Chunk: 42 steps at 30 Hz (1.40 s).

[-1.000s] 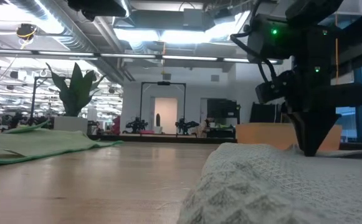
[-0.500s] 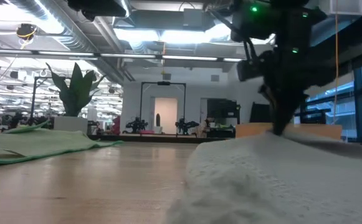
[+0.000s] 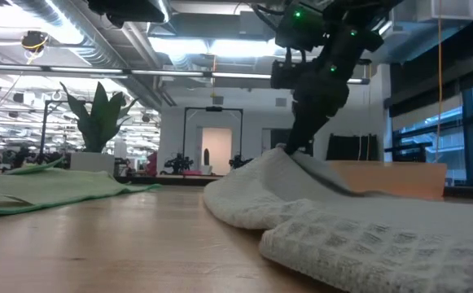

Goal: Roll microfiber towels into tight, uniform cylinder then place into a basket
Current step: Fold the gray microfiber towel

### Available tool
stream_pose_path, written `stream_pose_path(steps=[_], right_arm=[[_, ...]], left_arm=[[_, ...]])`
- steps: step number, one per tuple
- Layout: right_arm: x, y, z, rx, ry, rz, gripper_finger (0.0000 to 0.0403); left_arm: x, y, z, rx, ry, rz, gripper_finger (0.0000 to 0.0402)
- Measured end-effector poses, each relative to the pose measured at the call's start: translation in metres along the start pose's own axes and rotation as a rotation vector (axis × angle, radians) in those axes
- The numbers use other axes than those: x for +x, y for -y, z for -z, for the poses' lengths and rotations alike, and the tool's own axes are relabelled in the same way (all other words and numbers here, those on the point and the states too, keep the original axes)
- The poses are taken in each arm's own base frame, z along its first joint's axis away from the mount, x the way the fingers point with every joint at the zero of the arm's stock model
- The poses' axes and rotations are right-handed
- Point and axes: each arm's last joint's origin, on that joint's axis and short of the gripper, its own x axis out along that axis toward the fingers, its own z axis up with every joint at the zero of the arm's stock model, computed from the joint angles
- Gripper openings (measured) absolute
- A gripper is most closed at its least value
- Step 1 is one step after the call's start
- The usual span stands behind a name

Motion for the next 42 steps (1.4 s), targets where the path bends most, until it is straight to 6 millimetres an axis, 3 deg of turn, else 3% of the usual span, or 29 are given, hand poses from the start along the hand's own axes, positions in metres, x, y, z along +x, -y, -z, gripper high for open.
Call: stream_pose_path(steps=[13, 19, 26, 42], right_arm=[[0.001, 0.0, -0.005, 0.0, 0.046, 0.0, 0.0068], [0.008, 0.0, -0.003, -0.004, 0.03, 0.001, 0.0071], [0.033, -0.002, -0.006, -0.056, 0.06, -0.005, 0.0068], [0.042, -0.003, -0.01, -0.206, 0.105, 0.01, 0.0113]], left_arm=[[0.0, 0.0, 0.0, -0.008, 0.0, 0.0, 0.0], [0.0, 0.0, 0.0, -0.008, 0.0, 0.0, 0.0], [0.0, 0.0, 0.001, -0.005, -0.006, 0.001, 0.0], [0.0, 0.0, 0.001, -0.031, -0.007, 0.002, 0.0]])
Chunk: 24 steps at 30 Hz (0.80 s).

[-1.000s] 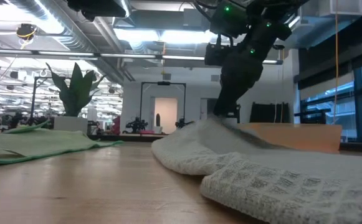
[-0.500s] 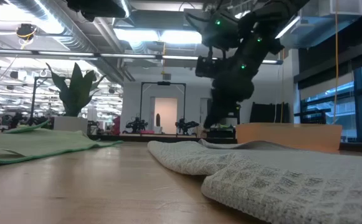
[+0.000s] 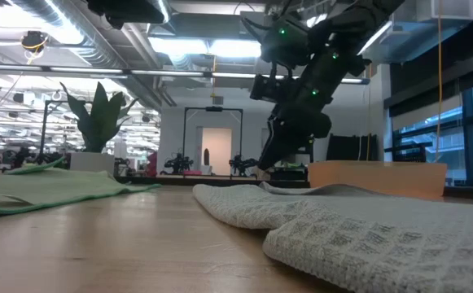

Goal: Roll microfiber towels into tight, uniform cylinder then place into a basket
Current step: Fold the gray microfiber towel

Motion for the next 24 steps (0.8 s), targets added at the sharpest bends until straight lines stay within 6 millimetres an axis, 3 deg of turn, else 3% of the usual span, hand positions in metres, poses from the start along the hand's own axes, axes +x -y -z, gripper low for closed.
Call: stream_pose_path(steps=[8, 24], right_arm=[[0.003, 0.007, 0.005, 0.015, -0.028, 0.01, 0.0149], [0.022, 0.012, 0.016, -0.032, -0.107, 0.08, 0.0151]], left_arm=[[0.0, 0.0, 0.0, 0.0, 0.0, 0.0, 0.0], [0.0, 0.0, 0.001, 0.005, -0.009, 0.001, 0.0]])
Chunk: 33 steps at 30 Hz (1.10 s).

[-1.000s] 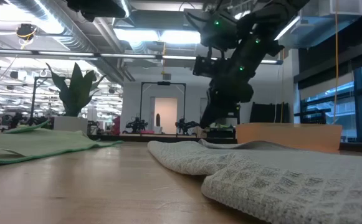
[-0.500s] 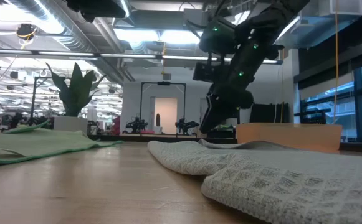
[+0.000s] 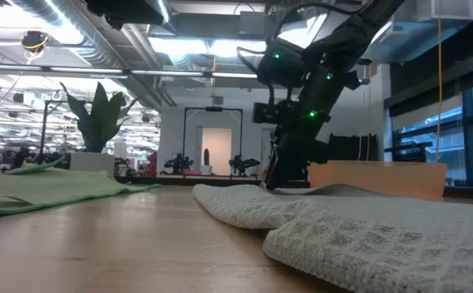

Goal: Roll microfiber towels into tight, uniform cylinder then place into a basket
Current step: Fold the gray microfiber towel

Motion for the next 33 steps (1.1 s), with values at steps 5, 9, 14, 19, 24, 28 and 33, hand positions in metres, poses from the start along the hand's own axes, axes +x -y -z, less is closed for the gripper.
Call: stream_pose_path(steps=[5, 9, 14, 19, 24, 28, 33], right_arm=[[0.0004, 0.001, 0.0006, 0.003, -0.004, 0.001, 0.0134], [0.0004, 0.0009, 0.0007, 0.008, -0.005, 0.001, 0.0112], [0.0004, 0.0009, 0.0009, 0.008, -0.007, 0.001, 0.0078], [0.0004, 0.0009, 0.0005, 0.011, -0.003, -0.001, 0.0039], [0.0003, 0.0002, -0.0022, 0.015, 0.032, -0.04, 0.0028], [0.0003, 0.0, -0.002, 0.071, 0.029, -0.045, 0.0049], [0.0003, 0.0, -0.0019, 0.087, 0.028, -0.046, 0.0094]], left_arm=[[0.0, -0.0001, 0.0001, 0.001, -0.002, -0.001, 0.0], [0.0, -0.0001, 0.0003, 0.002, -0.003, 0.0, 0.0], [0.0, -0.0001, 0.0004, 0.002, -0.004, 0.0, 0.0], [0.0, -0.0001, 0.0004, 0.002, -0.004, 0.0, 0.0], [0.0, -0.0001, 0.0004, 0.002, -0.004, -0.001, 0.0], [0.0, -0.0001, 0.0003, 0.002, -0.004, -0.001, 0.0], [0.0, -0.0001, 0.0003, 0.001, -0.004, -0.001, 0.0]])
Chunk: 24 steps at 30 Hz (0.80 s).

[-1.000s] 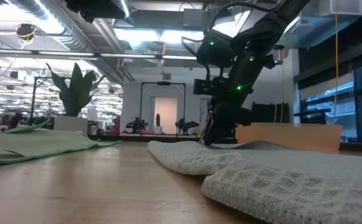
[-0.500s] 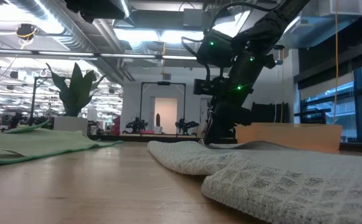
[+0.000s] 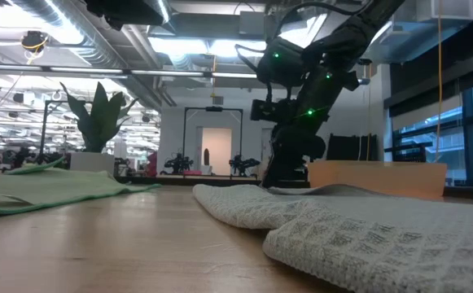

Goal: Roll microfiber towels into tight, uniform cylinder then place into a basket
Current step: Fold the gray microfiber towel

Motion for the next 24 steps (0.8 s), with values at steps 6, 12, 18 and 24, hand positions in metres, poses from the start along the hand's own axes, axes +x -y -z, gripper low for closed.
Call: stream_pose_path(steps=[6, 12, 18, 24], right_arm=[[0.0007, -0.0004, 0.0021, -0.002, -0.02, -0.003, 0.0143], [0.0047, 0.0003, 0.0031, 0.051, -0.03, 0.046, 0.0151], [0.0055, 0.0012, 0.0051, 0.046, -0.05, 0.083, 0.0139], [0.007, 0.0009, 0.0065, 0.046, -0.061, 0.082, 0.0106]], left_arm=[[0.0, 0.0, 0.0, 0.0, 0.0, 0.0, 0.0], [0.0, 0.0, 0.0001, 0.001, -0.001, 0.0, 0.0], [0.0, 0.0, 0.0003, 0.001, -0.002, 0.0, 0.0], [0.0, 0.0, 0.0003, 0.001, -0.003, 0.0, 0.0]])
